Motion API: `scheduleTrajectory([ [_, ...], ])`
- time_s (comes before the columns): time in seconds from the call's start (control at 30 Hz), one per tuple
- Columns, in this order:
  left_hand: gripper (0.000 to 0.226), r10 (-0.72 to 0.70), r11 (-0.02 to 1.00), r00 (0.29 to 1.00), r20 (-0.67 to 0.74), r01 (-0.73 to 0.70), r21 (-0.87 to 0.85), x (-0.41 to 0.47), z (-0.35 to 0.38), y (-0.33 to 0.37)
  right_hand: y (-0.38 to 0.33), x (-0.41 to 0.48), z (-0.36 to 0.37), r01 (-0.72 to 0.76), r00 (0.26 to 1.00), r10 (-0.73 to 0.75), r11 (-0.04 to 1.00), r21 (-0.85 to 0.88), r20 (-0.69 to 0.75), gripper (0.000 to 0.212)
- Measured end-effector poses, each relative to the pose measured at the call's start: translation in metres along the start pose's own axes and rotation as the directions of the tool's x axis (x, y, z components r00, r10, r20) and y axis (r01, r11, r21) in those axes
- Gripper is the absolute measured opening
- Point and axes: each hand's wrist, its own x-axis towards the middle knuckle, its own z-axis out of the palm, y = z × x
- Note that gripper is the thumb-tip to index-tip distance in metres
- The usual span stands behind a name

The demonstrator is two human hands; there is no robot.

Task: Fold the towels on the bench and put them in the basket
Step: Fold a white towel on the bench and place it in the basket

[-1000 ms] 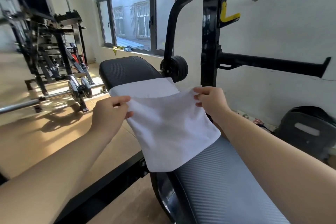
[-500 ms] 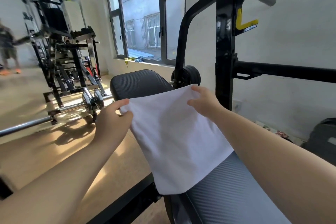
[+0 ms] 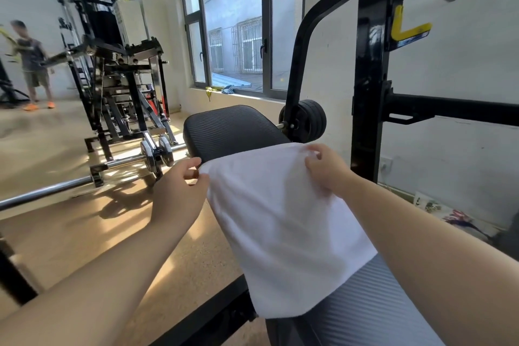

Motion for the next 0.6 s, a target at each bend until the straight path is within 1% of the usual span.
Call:
scheduleTrajectory([
  [0.1,0.036,-0.084,0.994,0.996,0.017,0.085,-0.063,0.006,-0.002,-0.003,0.0,0.007,-0.002,-0.041,0.997,0.047,0.995,0.091,-0.063,0.05],
  [0.13,0.034,-0.106,0.991,0.994,0.022,0.107,-0.084,0.007,-0.002,-0.003,-0.001,0.008,-0.002,-0.048,0.996,0.055,0.994,0.1,-0.069,0.044],
  [0.2,0.026,-0.12,0.988,0.992,0.045,0.124,-0.089,0.008,0.0,-0.004,-0.001,0.011,-0.001,-0.066,0.995,0.073,0.993,0.098,-0.062,0.021],
  [0.23,0.024,-0.128,0.988,0.99,0.064,0.133,-0.084,0.009,0.001,-0.004,-0.002,0.012,0.0,-0.069,0.996,0.074,0.994,0.088,-0.055,0.018],
  [0.27,0.023,-0.145,0.985,0.986,0.084,0.152,-0.084,0.01,0.002,-0.004,-0.002,0.013,0.001,-0.074,0.996,0.078,0.994,0.084,-0.045,0.019],
  [0.33,0.026,-0.197,0.968,0.974,0.11,0.212,-0.137,0.014,0.005,-0.004,0.0,0.016,0.002,-0.09,0.995,0.092,0.992,0.085,-0.022,0.02],
  [0.4,0.021,-0.24,0.944,0.963,0.12,0.26,-0.202,0.016,0.006,-0.005,0.001,0.021,0.001,-0.1,0.995,0.101,0.991,0.088,-0.004,0.021],
  [0.47,0.017,-0.249,0.933,0.961,0.118,0.271,-0.237,0.019,0.006,-0.006,-0.002,0.024,0.0,-0.122,0.993,0.121,0.987,0.105,0.017,0.023],
  [0.6,0.016,-0.255,0.919,0.956,0.144,0.286,-0.27,0.02,0.006,-0.011,-0.005,0.034,0.001,-0.118,0.992,0.107,0.978,0.171,0.073,0.024],
])
